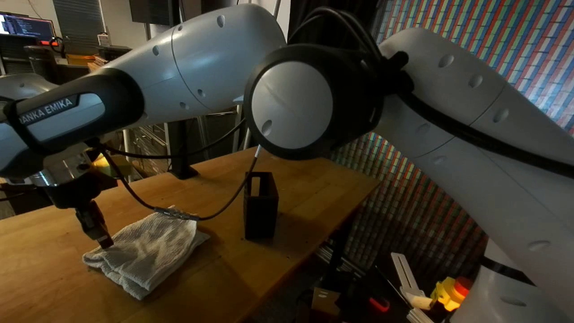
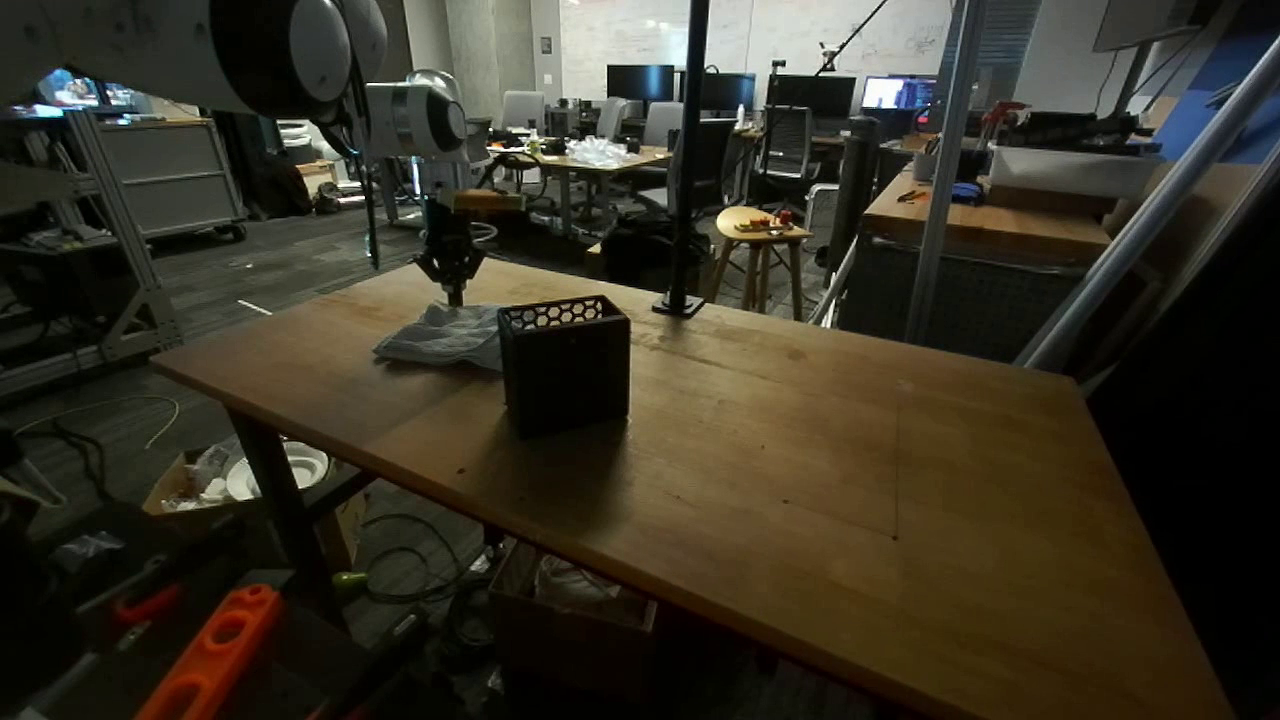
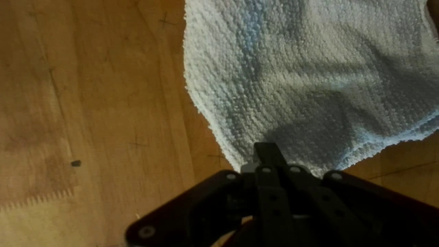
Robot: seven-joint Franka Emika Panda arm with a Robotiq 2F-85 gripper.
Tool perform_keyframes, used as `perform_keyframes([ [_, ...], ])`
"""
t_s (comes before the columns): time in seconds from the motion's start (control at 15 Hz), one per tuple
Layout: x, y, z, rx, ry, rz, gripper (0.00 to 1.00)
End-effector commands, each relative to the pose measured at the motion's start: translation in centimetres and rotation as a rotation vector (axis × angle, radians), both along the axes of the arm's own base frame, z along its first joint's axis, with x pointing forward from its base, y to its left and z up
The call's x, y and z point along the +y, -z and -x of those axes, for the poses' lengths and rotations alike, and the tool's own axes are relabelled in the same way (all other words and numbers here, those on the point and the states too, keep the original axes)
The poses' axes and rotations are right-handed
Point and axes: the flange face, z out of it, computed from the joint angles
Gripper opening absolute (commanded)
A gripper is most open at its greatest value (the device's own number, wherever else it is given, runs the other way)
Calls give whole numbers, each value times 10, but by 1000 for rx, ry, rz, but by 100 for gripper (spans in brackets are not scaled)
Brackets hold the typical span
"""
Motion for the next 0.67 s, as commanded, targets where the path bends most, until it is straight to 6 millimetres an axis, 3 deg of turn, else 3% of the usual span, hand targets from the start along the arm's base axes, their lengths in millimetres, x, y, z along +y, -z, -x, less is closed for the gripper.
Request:
perform_keyframes([
  [0.0, -4, 3, 10, 30, 23, 13, 0],
  [0.6, -43, 10, 33, 68, 109, 29, 0],
])
